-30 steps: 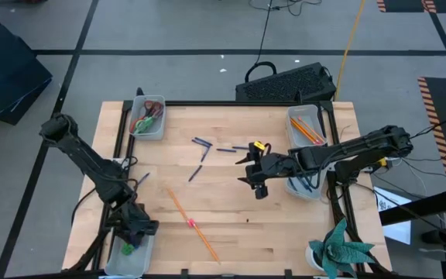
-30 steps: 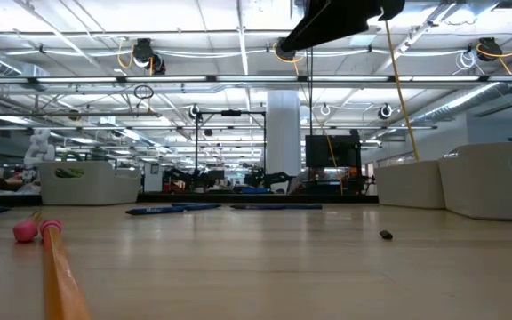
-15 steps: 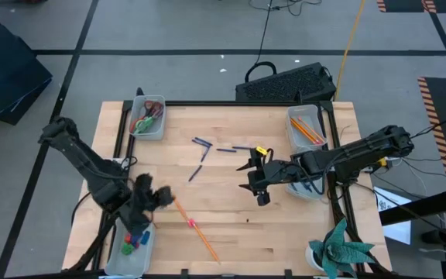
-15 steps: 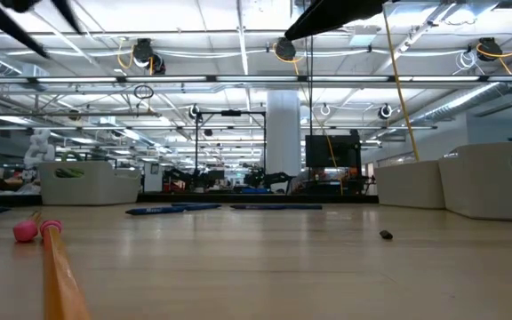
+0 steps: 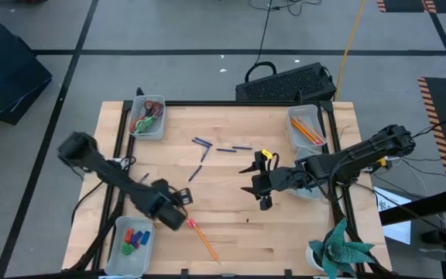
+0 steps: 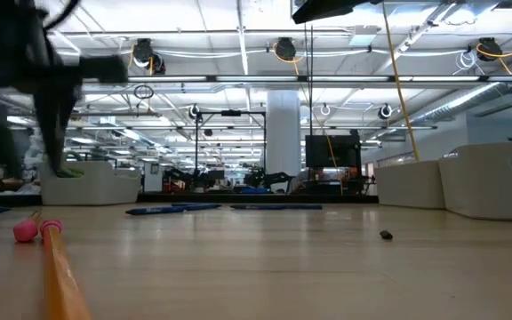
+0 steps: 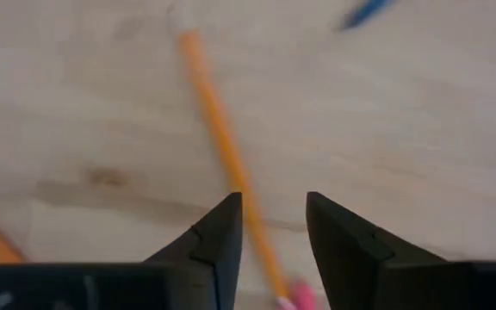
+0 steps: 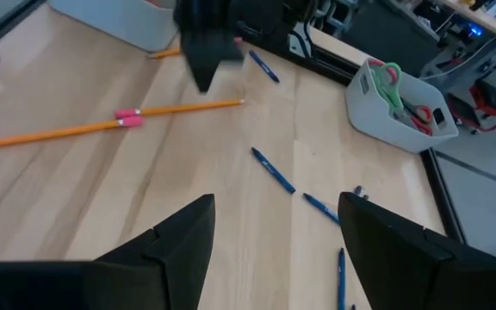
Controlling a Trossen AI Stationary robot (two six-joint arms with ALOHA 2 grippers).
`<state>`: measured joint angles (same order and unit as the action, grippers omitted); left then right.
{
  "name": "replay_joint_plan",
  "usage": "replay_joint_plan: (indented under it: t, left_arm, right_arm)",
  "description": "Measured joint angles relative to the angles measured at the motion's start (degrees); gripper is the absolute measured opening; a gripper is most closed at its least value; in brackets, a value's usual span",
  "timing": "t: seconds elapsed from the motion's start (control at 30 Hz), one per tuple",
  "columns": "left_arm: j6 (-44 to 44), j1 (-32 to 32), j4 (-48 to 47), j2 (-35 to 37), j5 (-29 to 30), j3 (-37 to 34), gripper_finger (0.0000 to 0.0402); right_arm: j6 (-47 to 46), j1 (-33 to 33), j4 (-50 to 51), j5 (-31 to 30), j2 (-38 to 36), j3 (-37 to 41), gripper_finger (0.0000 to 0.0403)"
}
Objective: Sort crayons/erasers/pens/pencils in bins
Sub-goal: Put the orange pencil into the top right gray bin
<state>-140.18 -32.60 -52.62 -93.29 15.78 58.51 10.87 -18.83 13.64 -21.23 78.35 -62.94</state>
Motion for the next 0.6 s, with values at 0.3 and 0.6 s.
replay_joint_plan:
  t: [0.3,0.6]
  left_arm:
    - [-2.7,3.2,0.6,-8.5,-4.5,0.8,0.0120]
    - [1.8,5.2,0.2,-5.4,-4.7,0.8,0.0120]
  right_arm:
    - [-1.7,0.0,-0.3,0.3,0.0,0.0,0.0238]
    - [-4.6,0.0,-0.3,0.5,0.0,0.0,0.0238]
